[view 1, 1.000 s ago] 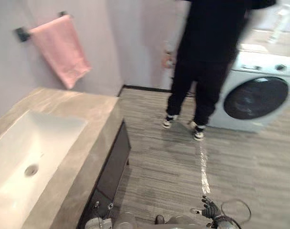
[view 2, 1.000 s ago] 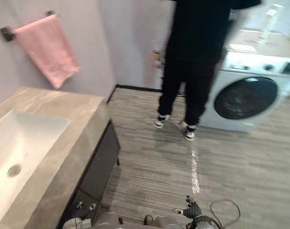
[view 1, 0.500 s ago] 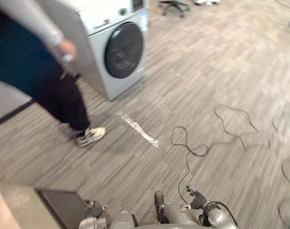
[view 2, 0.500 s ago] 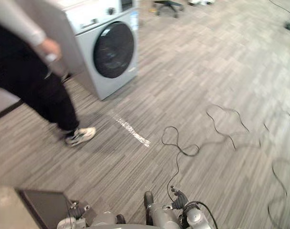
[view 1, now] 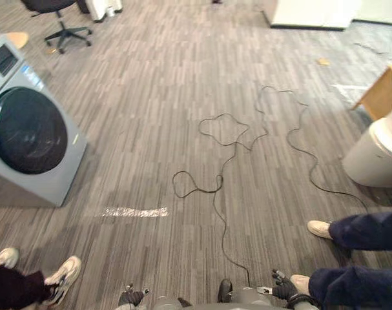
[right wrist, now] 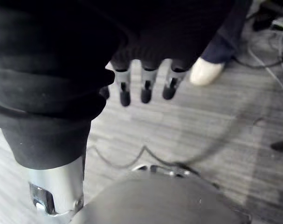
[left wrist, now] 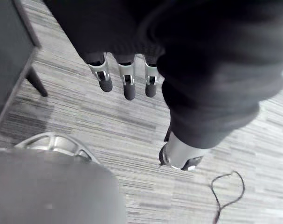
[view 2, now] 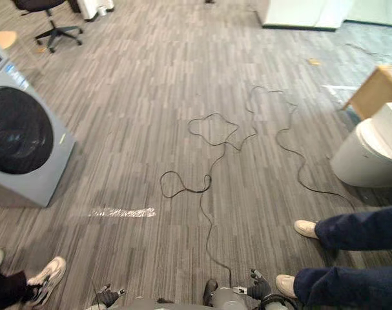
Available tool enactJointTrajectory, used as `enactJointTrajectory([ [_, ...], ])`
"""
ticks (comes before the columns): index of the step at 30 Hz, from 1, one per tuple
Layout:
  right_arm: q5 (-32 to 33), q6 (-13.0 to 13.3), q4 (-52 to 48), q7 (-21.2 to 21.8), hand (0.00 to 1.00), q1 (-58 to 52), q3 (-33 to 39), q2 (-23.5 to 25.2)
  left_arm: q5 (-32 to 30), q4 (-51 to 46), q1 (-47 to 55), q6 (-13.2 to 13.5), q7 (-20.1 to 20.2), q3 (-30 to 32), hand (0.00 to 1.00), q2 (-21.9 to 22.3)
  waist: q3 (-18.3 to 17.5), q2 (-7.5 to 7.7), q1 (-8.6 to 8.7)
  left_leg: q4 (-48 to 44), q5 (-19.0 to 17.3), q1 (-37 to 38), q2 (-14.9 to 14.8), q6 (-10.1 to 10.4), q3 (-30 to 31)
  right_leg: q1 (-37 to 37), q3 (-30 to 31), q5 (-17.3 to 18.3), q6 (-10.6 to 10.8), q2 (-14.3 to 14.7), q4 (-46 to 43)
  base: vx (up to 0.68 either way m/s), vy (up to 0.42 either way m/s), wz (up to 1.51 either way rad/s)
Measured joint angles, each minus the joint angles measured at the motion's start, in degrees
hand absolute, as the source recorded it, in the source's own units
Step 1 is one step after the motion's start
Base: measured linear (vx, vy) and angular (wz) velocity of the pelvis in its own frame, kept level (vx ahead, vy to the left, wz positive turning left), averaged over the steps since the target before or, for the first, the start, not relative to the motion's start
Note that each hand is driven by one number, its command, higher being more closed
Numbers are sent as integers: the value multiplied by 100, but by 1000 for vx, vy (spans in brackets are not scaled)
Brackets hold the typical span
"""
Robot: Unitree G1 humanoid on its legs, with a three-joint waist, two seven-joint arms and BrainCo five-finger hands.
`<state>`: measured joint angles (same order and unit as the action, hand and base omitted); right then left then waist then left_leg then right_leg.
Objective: Organize washtable
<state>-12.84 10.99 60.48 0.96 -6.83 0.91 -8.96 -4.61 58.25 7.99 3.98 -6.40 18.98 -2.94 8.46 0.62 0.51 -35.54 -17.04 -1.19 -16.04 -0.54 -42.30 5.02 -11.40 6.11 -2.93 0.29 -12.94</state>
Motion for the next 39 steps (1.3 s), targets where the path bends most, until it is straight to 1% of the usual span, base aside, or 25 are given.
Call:
enactJointTrajectory([
  [1,2,-5,16,-3,0,0,10,22,6,-44,28,43,-4,4,0,-16,20,8,-12,-291,-68,-270,20,27,639,0,109,-12,23,17,-11,-92,164,-129],
  [2,6,-17,170,-29,0,39,114,-10,59,-45,85,92,-14,-6,0,24,37,-37,-152,-169,-186,-608,274,89,2356,94,567,-58,97,75,-60,-86,298,-144],
  [3,54,-8,220,-31,0,36,200,12,127,-40,123,120,-15,-46,0,16,41,-26,-128,210,-168,-674,224,119,2850,196,827,-71,219,36,-109,-85,324,-142],
  [4,70,-9,228,-31,0,32,239,13,147,-41,142,140,-13,-50,0,12,37,-33,-119,377,-156,-705,169,137,2956,253,904,-78,278,6,-134,-94,304,-82],
  [5,125,-10,244,-52,0,3,285,12,170,-37,162,151,-16,-58,0,18,27,-78,-109,799,-4,-677,97,371,3096,384,1066,-53,481,-55,-235,-68,328,-62],
  [6,130,-19,344,-77,0,18,394,13,172,-25,168,147,-14,-74,0,43,18,-95,-109,912,118,-616,224,594,2951,424,1226,-73,656,-223,-268,-30,424,-52],
  [7,148,-37,406,-78,0,-44,490,85,174,-29,222,155,-18,-90,0,12,-51,-48,-97,1073,141,-603,427,541,2846,411,1286,-179,802,-375,-91,10,356,-23],
  [8,148,-44,438,-75,0,-100,540,125,172,-24,236,154,-18,-100,0,-15,-125,-8,-93,1147,147,-610,529,527,2777,398,1305,-270,888,-477,59,63,339,-3],
  [9,149,-78,519,-75,0,-158,675,168,172,-21,235,151,-19,-124,0,-39,-194,24,-96,1156,126,-608,701,479,2728,304,1317,-451,964,-658,351,79,330,2],
  [10,139,-119,566,-76,0,-141,792,170,169,-20,235,150,-14,-150,0,-43,-202,26,-104,1131,63,-602,848,361,2668,217,1346,-565,1085,-802,549,72,344,-3],
  [11,129,-146,567,-76,0,-137,842,172,169,-19,237,149,-12,-173,0,-41,-219,29,-105,1127,32,-598,912,309,2615,217,1383,-618,1133,-864,590,59,339,-17],
  [12,123,-156,567,-76,0,-116,869,176,168,-19,252,150,-13,-264,0,-47,-235,4,-130,1128,-15,-580,989,229,2521,223,1457,-670,1129,-935,641,52,313,-37],
  [13,127,-169,566,-74,0,-52,881,188,163,-8,280,148,-9,-378,0,-59,-241,12,-117,1178,-48,-490,1078,172,2389,222,1487,-738,1117,-1016,666,63,338,-48],
  [16,201,-252,562,-68,0,-17,903,137,160,68,304,149,9,-631,0,-82,-321,-96,-107,1476,-9,-266,1262,116,2220,219,1452,-914,954,-1106,680,35,209,-38],
  [18,231,-255,562,-69,0,-31,923,144,162,82,261,151,10,-762,0,-130,-363,-101,-81,1548,-2,-238,1340,104,2282,163,1337,-950,1002,-1172,767,65,115,3],
  [20,330,-255,565,-70,0,-39,931,179,154,80,194,157,12,-770,0,-179,-411,-80,-22,1616,50,-253,1402,72,2503,10,1064,-981,1038,-1224,960,95,17,40],
  [22,329,-251,564,-63,0,-36,925,178,157,84,201,151,7,-758,0,-179,-460,-67,-13,1742,100,-193,1404,96,2542,-36,956,-984,1036,-1222,1036,100,-33,27],
  [26,329,-251,572,-62,0,-42,870,167,159,87,207,149,3,-749,0,-177,-460,-67,-19,2066,276,44,1399,171,2662,-264,702,-985,1037,-1203,1141,43,-64,17],
  [28,329,-254,602,-64,0,-44,871,171,161,87,208,149,3,-726,0,-172,-463,-60,-31,2237,339,172,1399,177,2673,-374,647,-985,1037,-1187,1240,2,-49,6],
  [32,419,-382,656,-45,0,-59,990,211,166,90,210,147,6,-708,0,-165,-506,-28,-104,2490,431,383,1396,180,2696,-549,524,-988,1042,-1152,1364,-26,-33,2],
  [37,644,-485,741,47,0,-100,1247,325,169,82,213,149,14,-709,0,-182,-595,96,-124,2600,544,401,1406,194,2780,-598,423,-1003,1063,-1150,1421,-77,-36,9],
  [39,667,-493,744,47,0,-126,1302,358,170,82,213,148,11,-707,0,-191,-617,133,-124,2734,659,450,1416,211,2812,-616,364,-1027,1033,-1146,1425,-96,-41,12],
])
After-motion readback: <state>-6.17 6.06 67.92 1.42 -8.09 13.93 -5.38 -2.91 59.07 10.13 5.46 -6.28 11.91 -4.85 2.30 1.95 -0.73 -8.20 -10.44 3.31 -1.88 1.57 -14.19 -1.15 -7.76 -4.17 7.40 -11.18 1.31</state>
